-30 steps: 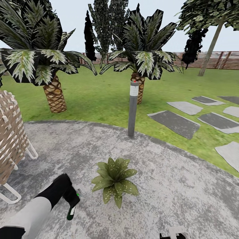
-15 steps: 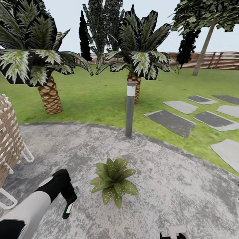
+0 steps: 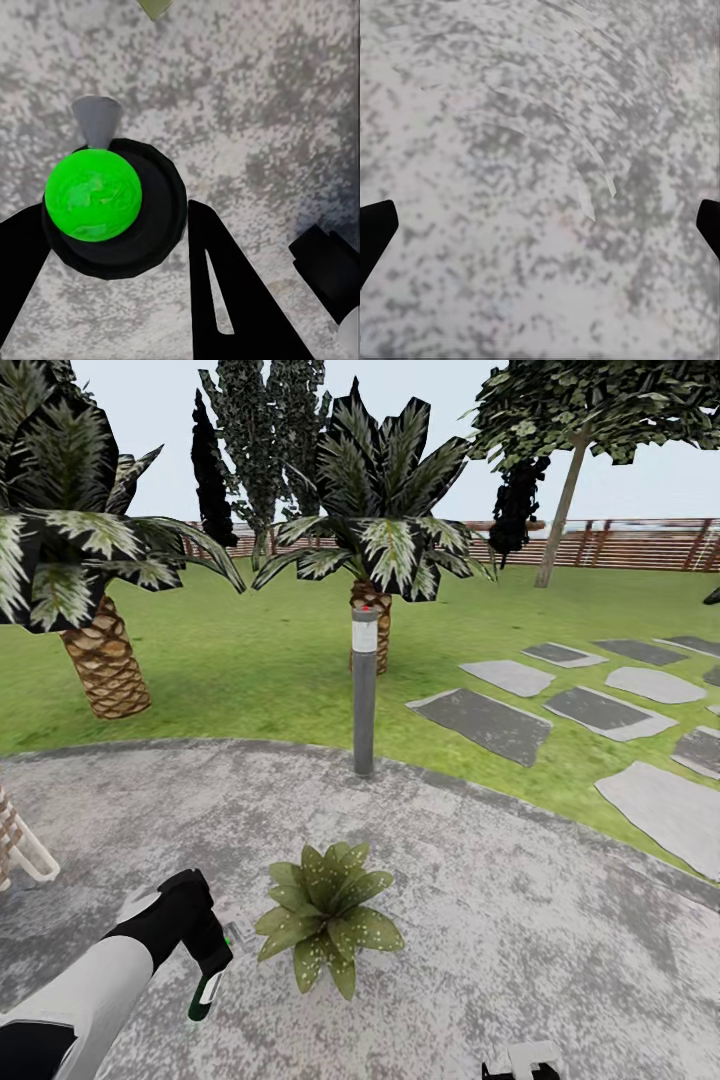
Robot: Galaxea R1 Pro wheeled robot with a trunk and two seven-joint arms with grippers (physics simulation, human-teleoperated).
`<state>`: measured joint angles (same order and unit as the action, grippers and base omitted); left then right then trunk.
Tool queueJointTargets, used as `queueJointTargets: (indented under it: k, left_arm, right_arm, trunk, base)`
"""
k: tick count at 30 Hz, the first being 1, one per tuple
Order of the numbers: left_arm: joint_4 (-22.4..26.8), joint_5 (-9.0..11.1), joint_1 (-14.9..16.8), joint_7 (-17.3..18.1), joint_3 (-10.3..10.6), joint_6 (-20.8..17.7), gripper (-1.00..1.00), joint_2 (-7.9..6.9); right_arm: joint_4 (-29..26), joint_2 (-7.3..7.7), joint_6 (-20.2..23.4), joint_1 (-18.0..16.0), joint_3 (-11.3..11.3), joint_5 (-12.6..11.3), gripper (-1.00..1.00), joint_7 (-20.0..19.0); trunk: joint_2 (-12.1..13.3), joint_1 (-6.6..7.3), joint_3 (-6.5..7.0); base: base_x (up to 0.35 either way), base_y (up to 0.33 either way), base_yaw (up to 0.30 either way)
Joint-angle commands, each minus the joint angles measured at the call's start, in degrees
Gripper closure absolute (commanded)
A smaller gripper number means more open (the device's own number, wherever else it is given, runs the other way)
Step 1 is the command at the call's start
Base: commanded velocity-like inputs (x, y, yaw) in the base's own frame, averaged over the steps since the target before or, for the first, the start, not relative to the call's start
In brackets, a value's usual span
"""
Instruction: Pick up the pesticide atomizer in the garden and spray insectifuge to fully cover both potted plants in the garden.
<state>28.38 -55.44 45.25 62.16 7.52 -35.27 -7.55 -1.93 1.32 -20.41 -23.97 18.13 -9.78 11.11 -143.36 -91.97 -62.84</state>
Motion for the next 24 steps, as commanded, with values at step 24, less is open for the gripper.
queueJointTargets:
  k: [24]
  left_arm:
    - [0.09,-0.72,0.01,5.52,0.57,-0.45,1.0,-0.16]
  right_arm:
    - [-0.1,-0.43,-0.19,-0.02,0.44,-0.61,-1.0,0.22]
  trunk:
    - [-0.02,0.01,-0.05]
  base:
    - [0.027,0.086,-0.074]
